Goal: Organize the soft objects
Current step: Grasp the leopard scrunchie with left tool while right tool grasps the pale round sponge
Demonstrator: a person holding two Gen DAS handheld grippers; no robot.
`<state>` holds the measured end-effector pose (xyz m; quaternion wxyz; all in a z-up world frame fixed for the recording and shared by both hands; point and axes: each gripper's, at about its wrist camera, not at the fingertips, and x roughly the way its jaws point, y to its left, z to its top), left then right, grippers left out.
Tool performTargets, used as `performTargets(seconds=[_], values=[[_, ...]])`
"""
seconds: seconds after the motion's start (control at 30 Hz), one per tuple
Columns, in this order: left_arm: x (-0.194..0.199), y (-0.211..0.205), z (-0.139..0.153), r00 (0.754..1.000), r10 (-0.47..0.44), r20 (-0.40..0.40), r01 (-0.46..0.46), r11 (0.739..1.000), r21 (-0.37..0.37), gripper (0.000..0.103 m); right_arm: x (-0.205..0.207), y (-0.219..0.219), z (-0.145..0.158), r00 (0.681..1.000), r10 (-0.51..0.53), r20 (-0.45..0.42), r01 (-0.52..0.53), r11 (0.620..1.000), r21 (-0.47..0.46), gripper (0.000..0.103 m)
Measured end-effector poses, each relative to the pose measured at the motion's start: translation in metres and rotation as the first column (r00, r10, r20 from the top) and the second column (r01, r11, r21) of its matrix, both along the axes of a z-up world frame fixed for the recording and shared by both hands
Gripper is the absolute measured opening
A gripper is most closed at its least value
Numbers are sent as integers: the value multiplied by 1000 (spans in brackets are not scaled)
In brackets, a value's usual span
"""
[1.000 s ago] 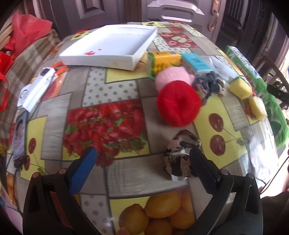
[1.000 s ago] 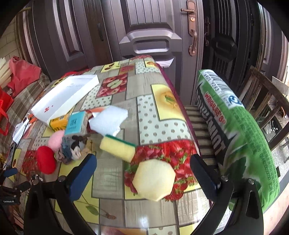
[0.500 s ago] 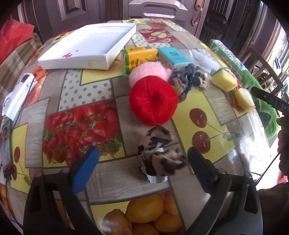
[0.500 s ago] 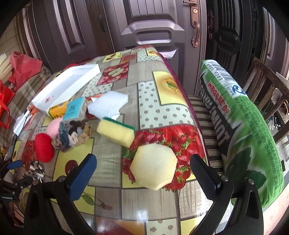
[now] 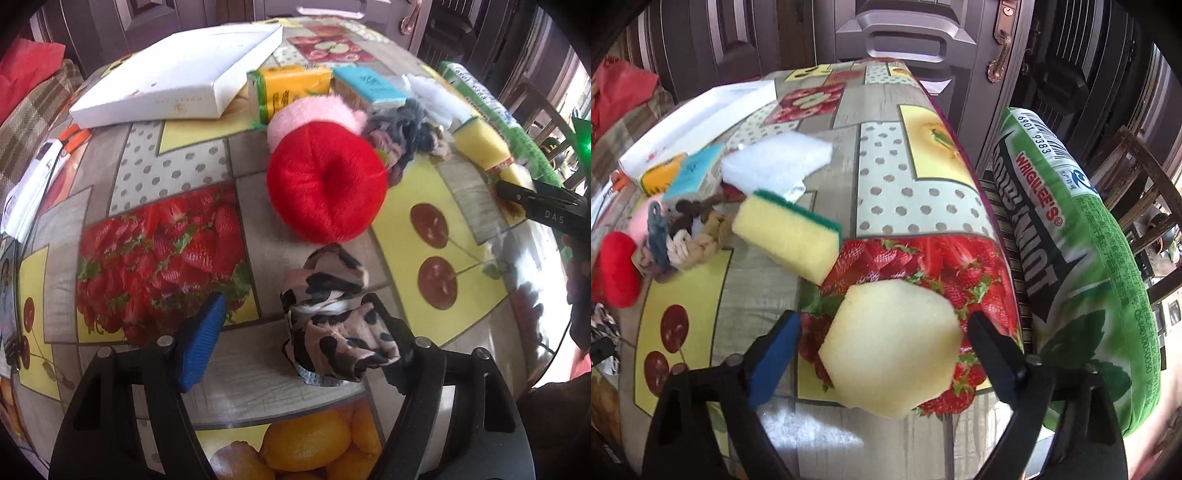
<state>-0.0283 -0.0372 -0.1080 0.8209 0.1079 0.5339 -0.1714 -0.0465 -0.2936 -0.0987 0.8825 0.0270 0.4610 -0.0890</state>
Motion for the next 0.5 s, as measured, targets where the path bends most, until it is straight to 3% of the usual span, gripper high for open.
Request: performTargets(seconds=[0.13, 0.37, 0.5], values=[[-2, 2, -3, 1000, 3, 12, -3, 1000, 12, 38, -4, 2, 1, 1000, 24, 14, -24, 1000, -1, 61], [-3, 14, 5, 998, 52, 39, -52, 999, -8, 34, -15, -3, 11, 999, 19, 43, -20, 999, 30, 59], [-2, 20, 21, 992, 74, 103, -75, 997, 5, 34, -27, -4, 30, 995, 8, 98, -13, 999, 51, 59]])
